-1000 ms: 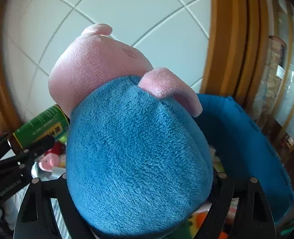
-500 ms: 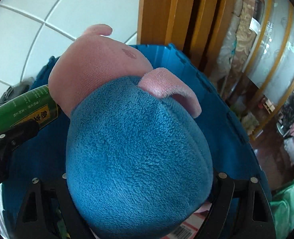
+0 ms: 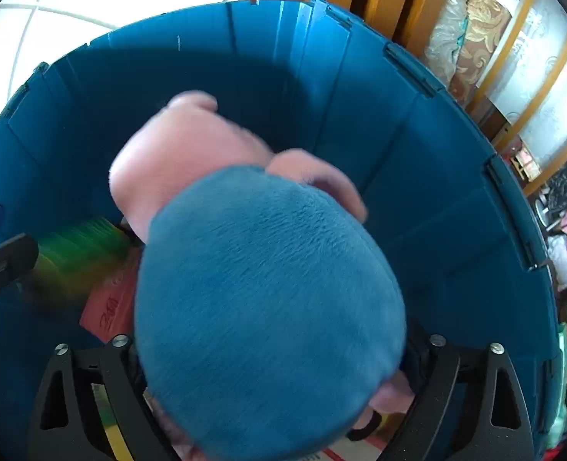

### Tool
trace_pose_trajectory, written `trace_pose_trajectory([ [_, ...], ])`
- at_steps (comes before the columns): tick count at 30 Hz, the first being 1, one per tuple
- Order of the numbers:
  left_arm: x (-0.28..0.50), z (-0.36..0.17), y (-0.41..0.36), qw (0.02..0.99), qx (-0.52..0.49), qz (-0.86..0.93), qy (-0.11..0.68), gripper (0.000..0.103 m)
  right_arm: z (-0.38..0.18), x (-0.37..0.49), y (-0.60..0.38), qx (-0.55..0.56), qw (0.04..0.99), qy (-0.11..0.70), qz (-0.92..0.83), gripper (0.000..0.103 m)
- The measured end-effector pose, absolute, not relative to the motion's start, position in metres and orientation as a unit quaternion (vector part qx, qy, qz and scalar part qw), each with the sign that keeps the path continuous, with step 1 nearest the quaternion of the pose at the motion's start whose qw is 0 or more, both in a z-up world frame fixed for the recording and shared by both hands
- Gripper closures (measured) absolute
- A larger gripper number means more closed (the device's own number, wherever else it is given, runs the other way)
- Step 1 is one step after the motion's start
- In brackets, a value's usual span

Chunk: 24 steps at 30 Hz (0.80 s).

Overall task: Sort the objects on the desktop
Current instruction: 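Carry the bottle and pig plush into the blue crate and release both, then withdraw both tools from the crate back over the bed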

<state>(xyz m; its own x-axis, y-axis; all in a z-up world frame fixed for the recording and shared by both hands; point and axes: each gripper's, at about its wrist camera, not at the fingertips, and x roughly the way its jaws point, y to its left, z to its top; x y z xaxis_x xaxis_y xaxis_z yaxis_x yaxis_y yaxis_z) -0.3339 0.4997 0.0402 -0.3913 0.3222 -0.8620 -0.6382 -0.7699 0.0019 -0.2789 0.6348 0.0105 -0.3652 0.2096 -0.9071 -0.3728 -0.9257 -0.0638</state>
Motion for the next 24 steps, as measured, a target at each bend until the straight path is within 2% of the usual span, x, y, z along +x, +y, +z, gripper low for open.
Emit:
trace_pose_trajectory([
  [1, -0.334, 0.042, 0.499, 0.294, -0.463, 0.819, 0.17, 0.022, 0.012, -0.277, 0.634, -0.532, 0.175, 0.077, 0.825, 0.0],
  [13, -0.31, 0.074, 0.461, 0.288, -0.435, 0.836, 0.17, 0.022, 0.04, -0.242, 0.614, -0.51, 0.167, 0.061, 0.842, 0.0],
  [24, -0.272, 0.117, 0.334, 0.272, -0.366, 0.884, 0.109, 0.022, 0.111, -0.2, 0.534, -0.434, 0.107, 0.027, 0.894, 0.0],
])
